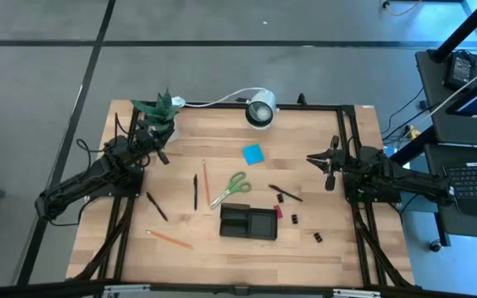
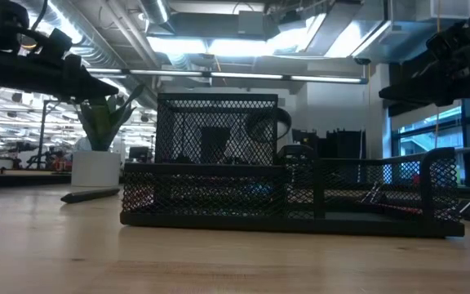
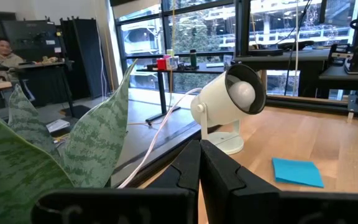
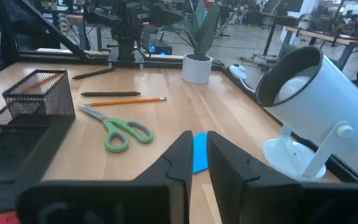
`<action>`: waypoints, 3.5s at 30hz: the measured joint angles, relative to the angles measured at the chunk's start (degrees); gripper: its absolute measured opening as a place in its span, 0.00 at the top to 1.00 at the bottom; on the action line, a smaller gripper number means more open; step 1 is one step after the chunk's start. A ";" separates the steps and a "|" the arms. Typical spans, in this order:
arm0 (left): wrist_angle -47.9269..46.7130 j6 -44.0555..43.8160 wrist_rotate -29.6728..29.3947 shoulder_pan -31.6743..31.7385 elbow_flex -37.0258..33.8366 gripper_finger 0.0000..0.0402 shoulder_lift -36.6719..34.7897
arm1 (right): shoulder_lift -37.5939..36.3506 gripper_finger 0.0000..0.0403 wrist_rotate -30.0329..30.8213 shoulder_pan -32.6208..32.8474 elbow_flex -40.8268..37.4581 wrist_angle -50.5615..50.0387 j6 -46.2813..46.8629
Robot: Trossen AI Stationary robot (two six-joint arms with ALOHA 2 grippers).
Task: Pick and place office supplies into organizer
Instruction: Put the middle black pen into the desk organizer
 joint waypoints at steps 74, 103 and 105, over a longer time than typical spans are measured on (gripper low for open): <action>8.91 -16.85 12.42 -2.22 0.42 0.58 0.63 | 0.00 0.87 -0.14 0.01 0.00 0.02 11.39; -23.08 -17.11 -14.25 -27.84 41.72 0.58 55.35 | 0.00 0.87 -0.13 0.02 0.00 0.02 10.08; -28.23 -20.87 -14.37 -28.56 45.40 0.58 58.76 | 0.00 0.87 -0.11 0.02 0.00 0.02 10.08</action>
